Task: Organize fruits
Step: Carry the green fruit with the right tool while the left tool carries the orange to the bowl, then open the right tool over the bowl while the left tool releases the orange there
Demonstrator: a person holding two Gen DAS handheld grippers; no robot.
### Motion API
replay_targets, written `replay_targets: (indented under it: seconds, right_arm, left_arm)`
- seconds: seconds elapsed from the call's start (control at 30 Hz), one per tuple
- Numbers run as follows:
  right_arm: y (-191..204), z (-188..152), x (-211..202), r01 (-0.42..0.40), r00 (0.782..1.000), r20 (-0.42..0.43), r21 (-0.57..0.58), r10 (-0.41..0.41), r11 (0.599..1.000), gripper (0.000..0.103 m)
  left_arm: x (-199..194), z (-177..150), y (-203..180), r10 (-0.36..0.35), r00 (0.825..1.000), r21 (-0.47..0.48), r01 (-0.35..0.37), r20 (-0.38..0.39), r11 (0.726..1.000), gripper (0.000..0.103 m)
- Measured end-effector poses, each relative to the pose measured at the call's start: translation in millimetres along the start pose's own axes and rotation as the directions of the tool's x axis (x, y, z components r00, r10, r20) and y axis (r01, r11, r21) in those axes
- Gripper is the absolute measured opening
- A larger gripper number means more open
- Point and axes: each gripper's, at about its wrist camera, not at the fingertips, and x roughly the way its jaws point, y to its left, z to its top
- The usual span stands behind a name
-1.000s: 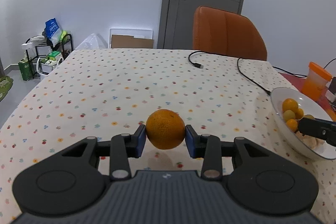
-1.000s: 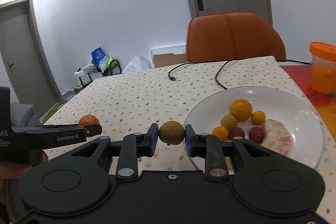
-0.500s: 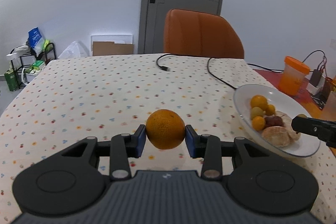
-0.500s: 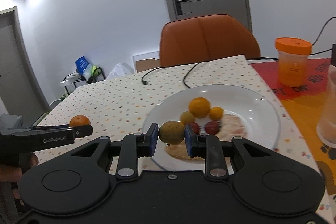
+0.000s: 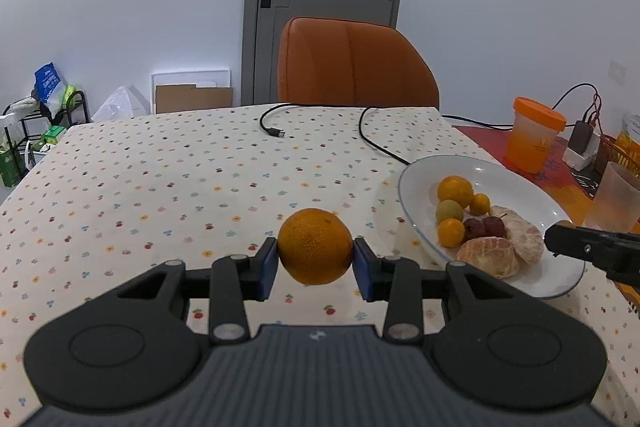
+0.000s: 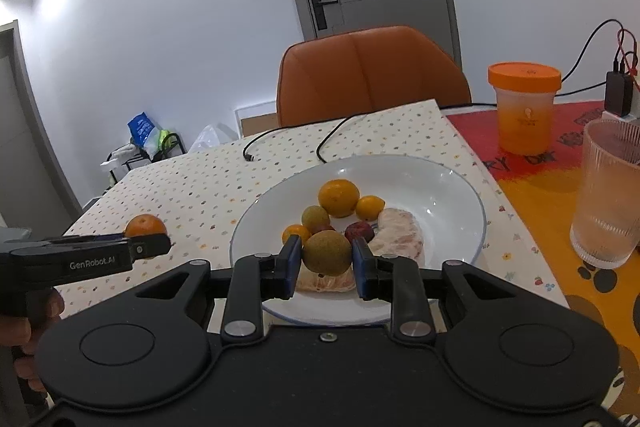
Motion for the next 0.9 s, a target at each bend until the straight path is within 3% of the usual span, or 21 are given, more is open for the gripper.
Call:
replay_targets:
  seconds: [0.07, 0.1, 0.9]
  right_arm:
    - [-3, -1, -2, 0.008, 1.0, 0.01, 0.008, -0.008, 1.0, 0.043]
    - [-4, -1, -3, 0.013, 1.0, 0.017, 0.009, -0.013, 1.0, 0.043]
    - [-39, -5, -11, 0.044, 0.998, 0.032, 0.089, -0.047, 0.995, 0.043]
  left_arm:
    - [1, 1, -4, -0.004, 1.0, 0.006, 0.004, 0.0, 1.0, 0.038]
    - [0, 1, -6, -0.007, 1.0, 0.011, 0.007, 0.001, 1.0, 0.038]
    - [12, 20, -55, -0.078, 0.997, 0.103, 0.076, 0.021, 0.992, 0.038]
